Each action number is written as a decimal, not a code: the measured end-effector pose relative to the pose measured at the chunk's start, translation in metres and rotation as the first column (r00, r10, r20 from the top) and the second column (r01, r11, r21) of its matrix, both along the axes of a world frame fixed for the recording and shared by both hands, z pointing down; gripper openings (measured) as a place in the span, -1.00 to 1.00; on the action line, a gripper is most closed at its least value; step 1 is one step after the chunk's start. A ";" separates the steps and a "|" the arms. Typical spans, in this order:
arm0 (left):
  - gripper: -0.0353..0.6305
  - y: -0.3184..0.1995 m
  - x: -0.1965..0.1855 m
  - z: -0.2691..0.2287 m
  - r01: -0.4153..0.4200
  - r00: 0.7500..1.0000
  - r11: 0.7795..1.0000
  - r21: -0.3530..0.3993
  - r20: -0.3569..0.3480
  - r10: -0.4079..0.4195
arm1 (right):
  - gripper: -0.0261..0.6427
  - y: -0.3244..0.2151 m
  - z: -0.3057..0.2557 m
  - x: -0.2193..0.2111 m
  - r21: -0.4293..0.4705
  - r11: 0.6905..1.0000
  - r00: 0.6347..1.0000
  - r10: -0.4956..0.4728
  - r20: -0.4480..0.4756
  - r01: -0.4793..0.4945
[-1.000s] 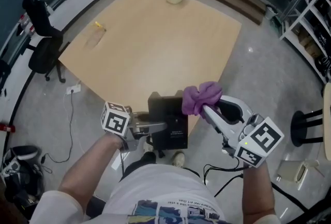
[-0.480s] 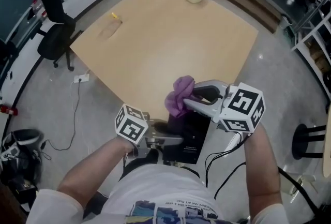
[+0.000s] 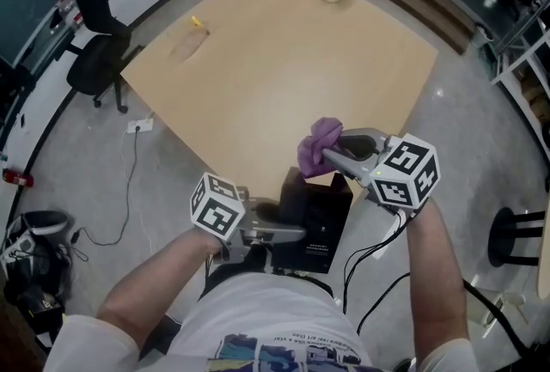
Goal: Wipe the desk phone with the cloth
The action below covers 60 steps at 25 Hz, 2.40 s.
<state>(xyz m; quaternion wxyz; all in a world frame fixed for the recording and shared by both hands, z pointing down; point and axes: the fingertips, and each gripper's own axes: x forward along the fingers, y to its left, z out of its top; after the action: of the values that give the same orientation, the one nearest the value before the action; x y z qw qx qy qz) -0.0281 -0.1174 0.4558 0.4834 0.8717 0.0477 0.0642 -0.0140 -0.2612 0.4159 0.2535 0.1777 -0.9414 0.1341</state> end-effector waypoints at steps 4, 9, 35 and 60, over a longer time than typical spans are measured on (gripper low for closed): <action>-0.35 -0.004 -0.009 0.004 0.004 1.000 1.000 -0.006 0.004 -0.004 | -0.65 0.010 -0.042 0.007 0.055 0.998 0.996 0.000 0.091 -0.005; -0.35 -0.007 -0.009 0.012 -0.006 1.000 1.000 -0.010 0.011 0.006 | -0.65 0.040 -0.082 0.017 0.103 0.995 0.984 -0.026 0.178 0.007; -0.35 -0.044 -0.011 -0.007 0.063 0.997 0.998 -0.018 -0.035 -0.063 | -0.65 0.036 -0.041 0.076 -0.089 0.948 0.886 0.318 0.339 -0.306; -0.35 -0.046 -0.003 -0.030 0.041 0.996 0.999 0.012 -0.085 -0.040 | -0.65 0.094 0.016 0.081 -0.289 0.945 0.854 0.276 0.441 -0.156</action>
<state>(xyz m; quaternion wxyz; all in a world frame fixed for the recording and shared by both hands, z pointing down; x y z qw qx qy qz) -0.0308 -0.1632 0.4262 0.4763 0.8777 0.0501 0.0177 0.0672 -0.1676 0.4317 0.0177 0.2122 -0.9247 0.3155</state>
